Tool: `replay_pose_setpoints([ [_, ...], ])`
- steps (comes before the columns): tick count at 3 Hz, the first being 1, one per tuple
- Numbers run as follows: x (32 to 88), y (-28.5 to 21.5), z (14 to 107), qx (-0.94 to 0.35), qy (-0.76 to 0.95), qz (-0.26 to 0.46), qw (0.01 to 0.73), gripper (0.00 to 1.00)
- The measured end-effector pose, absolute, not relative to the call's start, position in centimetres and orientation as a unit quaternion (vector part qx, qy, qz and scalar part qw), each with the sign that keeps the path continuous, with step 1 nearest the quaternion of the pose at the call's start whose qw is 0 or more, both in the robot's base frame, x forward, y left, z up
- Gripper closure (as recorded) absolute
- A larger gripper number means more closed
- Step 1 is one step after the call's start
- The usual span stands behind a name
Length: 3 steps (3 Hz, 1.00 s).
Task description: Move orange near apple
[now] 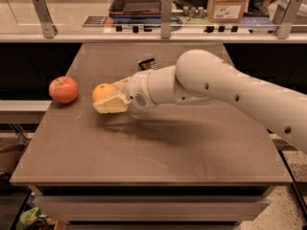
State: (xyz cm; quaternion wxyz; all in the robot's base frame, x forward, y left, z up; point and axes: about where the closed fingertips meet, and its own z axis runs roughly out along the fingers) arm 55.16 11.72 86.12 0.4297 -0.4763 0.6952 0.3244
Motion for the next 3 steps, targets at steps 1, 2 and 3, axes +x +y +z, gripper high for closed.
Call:
replay_pose_setpoints([
  [1,55.8,13.2,84.9,-0.492,0.683,0.337,0.422,1.0],
  [2,55.7,14.6,84.1,-0.506,0.676,0.344,0.41,1.0],
  [3,55.2,16.4,83.6,-0.519,0.668,0.351,0.401,1.0],
])
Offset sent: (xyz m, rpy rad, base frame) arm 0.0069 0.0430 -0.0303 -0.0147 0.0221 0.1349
